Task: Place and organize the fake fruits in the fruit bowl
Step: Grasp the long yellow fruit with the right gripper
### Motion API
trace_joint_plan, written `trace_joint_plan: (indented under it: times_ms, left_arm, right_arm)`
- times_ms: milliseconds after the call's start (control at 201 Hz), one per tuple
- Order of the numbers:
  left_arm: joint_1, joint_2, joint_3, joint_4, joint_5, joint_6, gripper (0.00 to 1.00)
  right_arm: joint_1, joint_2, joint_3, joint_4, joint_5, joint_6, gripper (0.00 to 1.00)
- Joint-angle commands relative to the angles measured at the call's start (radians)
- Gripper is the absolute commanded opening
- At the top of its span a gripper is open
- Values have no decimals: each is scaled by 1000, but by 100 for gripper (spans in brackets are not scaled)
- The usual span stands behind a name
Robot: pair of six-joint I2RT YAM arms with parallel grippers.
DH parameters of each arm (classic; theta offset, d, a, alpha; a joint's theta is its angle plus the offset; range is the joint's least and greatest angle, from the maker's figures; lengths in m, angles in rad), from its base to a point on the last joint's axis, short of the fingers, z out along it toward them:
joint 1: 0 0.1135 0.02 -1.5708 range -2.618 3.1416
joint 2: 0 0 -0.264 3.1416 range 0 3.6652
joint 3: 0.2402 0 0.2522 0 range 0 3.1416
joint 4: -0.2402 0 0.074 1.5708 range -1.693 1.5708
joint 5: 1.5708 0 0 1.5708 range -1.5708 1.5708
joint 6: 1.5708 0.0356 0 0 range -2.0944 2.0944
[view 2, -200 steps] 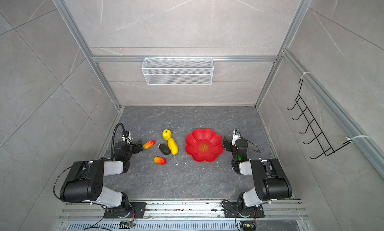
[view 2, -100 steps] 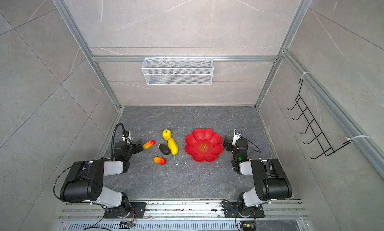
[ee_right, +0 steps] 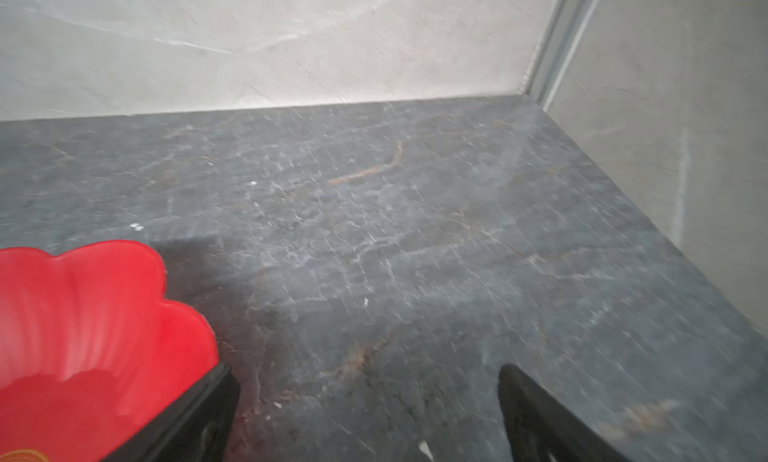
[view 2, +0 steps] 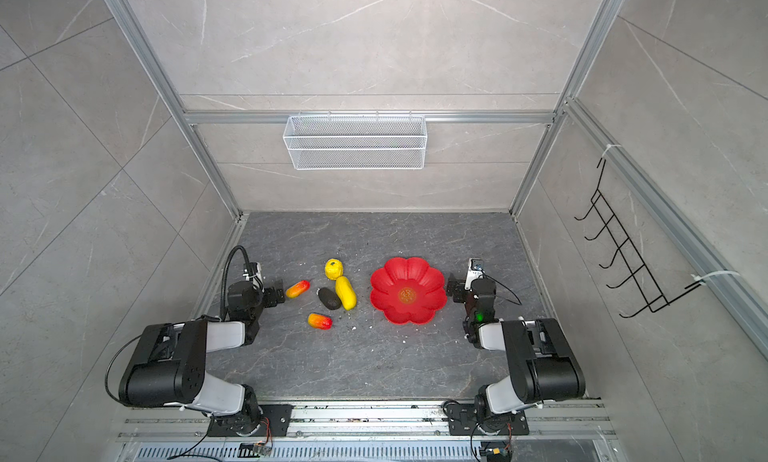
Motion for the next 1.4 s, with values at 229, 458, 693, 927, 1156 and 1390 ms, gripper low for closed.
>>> trace_joint_plan:
  times_ms: [229, 458, 693, 927, 1156, 1390]
  left_arm:
    - [-206, -505, 408, -899, -176, -118, 100]
    - [-269, -577, 732, -1404, 91, 20, 100]
    - [-270, -588, 716, -1498, 209, 101, 100]
    - [-270, -618, 641, -1449, 206, 94, 100]
    - [-270, -613, 625, -1441, 136, 78, 100]
    - [-268, -602, 622, -1446, 87, 77, 100]
  right_arm:
    - [171, -404, 393, -796, -103, 80, 100]
    - [336, -170, 763, -1069, -304, 93, 100]
    - [576, 157, 1055, -1201, -220, 85, 100]
    - [715, 465, 1308, -1340, -111, 65, 100]
    - [749, 658, 1433, -1380, -96, 81, 91]
    - [750, 798, 1539, -1438, -103, 92, 75]
